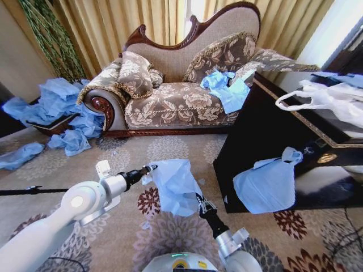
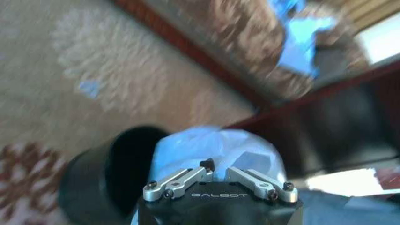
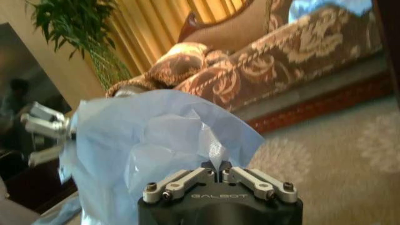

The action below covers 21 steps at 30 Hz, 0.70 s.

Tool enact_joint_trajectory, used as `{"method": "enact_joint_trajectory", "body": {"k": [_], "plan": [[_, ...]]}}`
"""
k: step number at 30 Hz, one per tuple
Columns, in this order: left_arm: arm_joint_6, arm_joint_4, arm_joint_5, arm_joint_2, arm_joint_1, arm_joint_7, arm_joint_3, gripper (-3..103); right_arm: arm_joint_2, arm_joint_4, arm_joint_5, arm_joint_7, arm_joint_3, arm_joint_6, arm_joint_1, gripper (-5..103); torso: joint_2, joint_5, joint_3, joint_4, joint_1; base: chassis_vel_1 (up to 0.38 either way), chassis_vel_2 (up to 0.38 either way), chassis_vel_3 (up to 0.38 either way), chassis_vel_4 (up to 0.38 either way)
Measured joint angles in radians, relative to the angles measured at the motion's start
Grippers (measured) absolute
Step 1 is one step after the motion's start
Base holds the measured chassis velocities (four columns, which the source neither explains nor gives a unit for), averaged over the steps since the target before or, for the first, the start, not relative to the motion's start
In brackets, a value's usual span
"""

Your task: Place a garbage bag over the trash bin.

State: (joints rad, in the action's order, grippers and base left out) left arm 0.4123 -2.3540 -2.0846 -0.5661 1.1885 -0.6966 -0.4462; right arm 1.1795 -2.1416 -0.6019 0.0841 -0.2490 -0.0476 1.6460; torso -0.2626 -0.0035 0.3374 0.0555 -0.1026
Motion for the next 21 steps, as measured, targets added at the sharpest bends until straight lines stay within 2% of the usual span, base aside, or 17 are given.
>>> {"method": "enact_joint_trajectory", "body": {"k": [1,5,6,8,9,13,14,17,18,21], "plan": [[0.0,0.0,0.0,0.0,0.0,0.0,0.0,0,0.0,0.0,0.0,0.0,0.0,0.0,0.0,0,0.0,0.0,0.0,0.0,0.0,0.0,0.0,0.0,0.0],[0.029,-0.02,-0.034,0.0,0.039,-0.1,-0.028,0,-0.053,-0.01,-0.049,-0.018,0.031,0.043,-0.015,0,0.0,-0.0001,0.0,-0.0004,0.0,0.0,0.0,0.0,0.0],[0.029,-0.02,-0.034,0.0,0.039,-0.1,-0.028,0,-0.053,-0.01,-0.049,-0.018,0.031,0.043,-0.015,0,0.0,-0.0001,0.0,-0.0004,0.0,0.0,0.0,0.0,0.0],[0.027,-0.046,-0.074,0.005,0.065,-0.148,-0.071,0,-0.062,-0.018,-0.062,-0.027,0.052,0.053,-0.018,0,0.0,0.0001,0.0,-0.0005,0.0,0.0,0.0,0.0,0.0],[0.027,-0.046,-0.074,0.005,0.065,-0.148,-0.071,0,-0.062,-0.018,-0.062,-0.027,0.052,0.053,-0.018,0,0.0,0.0001,0.0,-0.0005,0.0,0.0,0.0,0.0,0.0],[-0.037,-0.107,-0.167,0.033,0.048,-0.254,-0.128,0,-0.113,-0.074,-0.145,-0.069,0.077,0.105,-0.038,0,0.0,0.0002,0.0,-0.0003,0.0,0.0,0.0,0.0,0.0],[-0.037,-0.107,-0.167,0.033,0.048,-0.254,-0.128,0,-0.113,-0.074,-0.145,-0.069,0.077,0.105,-0.038,0,0.0,0.0002,0.0,-0.0003,0.0,0.0,0.0,0.0,0.0],[-0.062,-0.103,-0.213,0.062,0.011,-0.309,-0.119,0,-0.175,-0.127,-0.257,-0.131,0.088,0.177,-0.075,0,0.0,0.0002,0.0,-0.0002,0.0,0.0,0.0,0.0,0.0],[-0.062,-0.103,-0.213,0.062,0.011,-0.309,-0.119,0,-0.175,-0.127,-0.257,-0.131,0.088,0.177,-0.075,0,0.0,0.0002,0.0,-0.0002,0.0,0.0,0.0,0.0,0.0],[-0.07,-0.09,-0.272,0.086,-0.008,-0.363,-0.111,0,-0.243,-0.172,-0.388,-0.199,0.104,0.239,-0.123,0,0.0,-0.0002,0.0,-0.0003,0.0,0.0,0.0,0.0,0.0]]}}
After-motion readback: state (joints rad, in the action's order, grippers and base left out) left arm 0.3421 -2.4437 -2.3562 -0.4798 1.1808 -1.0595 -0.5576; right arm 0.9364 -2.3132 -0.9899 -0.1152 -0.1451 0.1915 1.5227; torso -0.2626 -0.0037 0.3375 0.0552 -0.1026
